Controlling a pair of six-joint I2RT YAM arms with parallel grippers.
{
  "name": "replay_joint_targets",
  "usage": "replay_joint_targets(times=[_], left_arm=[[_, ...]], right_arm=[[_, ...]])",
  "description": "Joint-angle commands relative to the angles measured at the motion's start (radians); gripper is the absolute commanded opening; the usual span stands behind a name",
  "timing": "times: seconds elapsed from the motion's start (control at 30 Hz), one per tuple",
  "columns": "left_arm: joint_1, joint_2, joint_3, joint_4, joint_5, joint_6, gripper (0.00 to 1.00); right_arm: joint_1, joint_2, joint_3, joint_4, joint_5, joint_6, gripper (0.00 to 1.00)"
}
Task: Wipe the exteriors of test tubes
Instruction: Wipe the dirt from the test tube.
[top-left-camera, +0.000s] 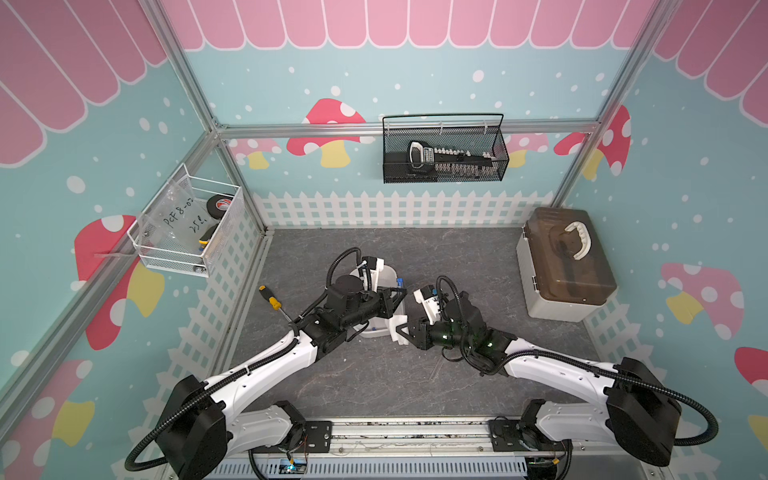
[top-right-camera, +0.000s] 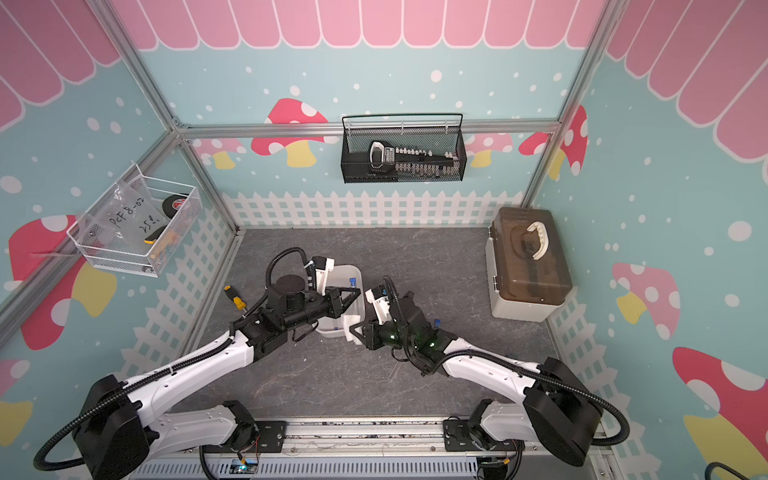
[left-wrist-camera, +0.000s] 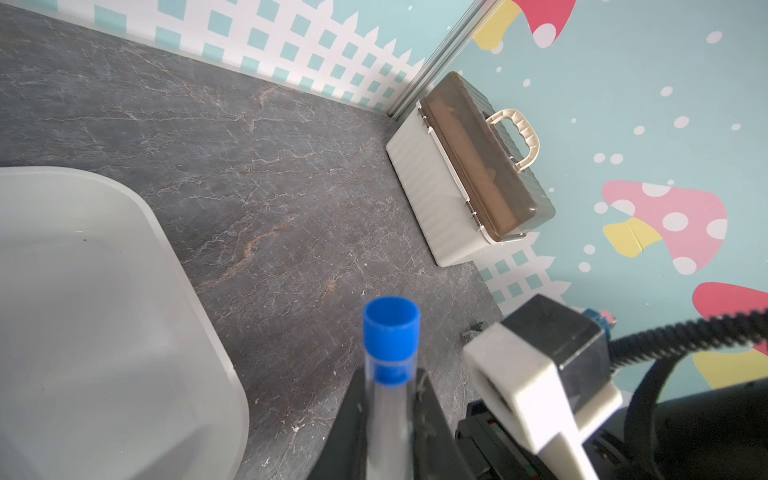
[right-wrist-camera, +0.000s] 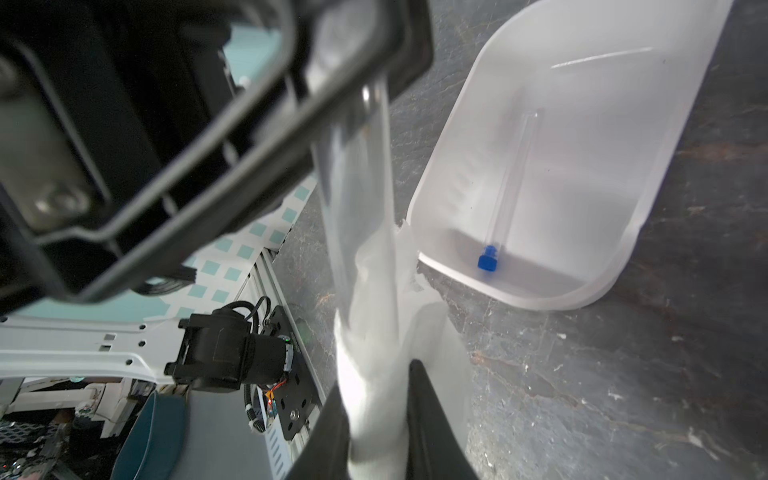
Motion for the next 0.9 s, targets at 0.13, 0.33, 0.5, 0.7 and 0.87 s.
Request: replay_joint_targets(times=[0.13, 0.33, 0.5, 0.7, 0.87], left_arm=[[0.004, -0.027, -0.026, -0.005, 0.006, -0.005, 0.12], [0.004, -0.028, -0.024, -0.004, -0.004, -0.001, 0.12], [0.009, -0.015, -0.013, -0.002, -0.002, 0.002, 0.12], [0.015, -0.005, 0.001, -0.008, -0.005, 0.011, 0.12], [0.019, 0.001, 0.007, -0.012, -0.007, 0.015, 0.12]], right_arm=[[-0.075, 0.045, 0.142, -0.032, -0.007, -0.069, 0.19], [-0.075, 0.042, 0.126, -0.035, -0.035, -0.051, 0.19], [-0.036, -0.006, 0.020, -0.011, -0.011, 0.005, 0.19], [0.023, -0.041, -0.089, 0.020, 0.020, 0.060, 0.19], [0.037, -0.049, -0.113, 0.019, 0.031, 0.067, 0.19]])
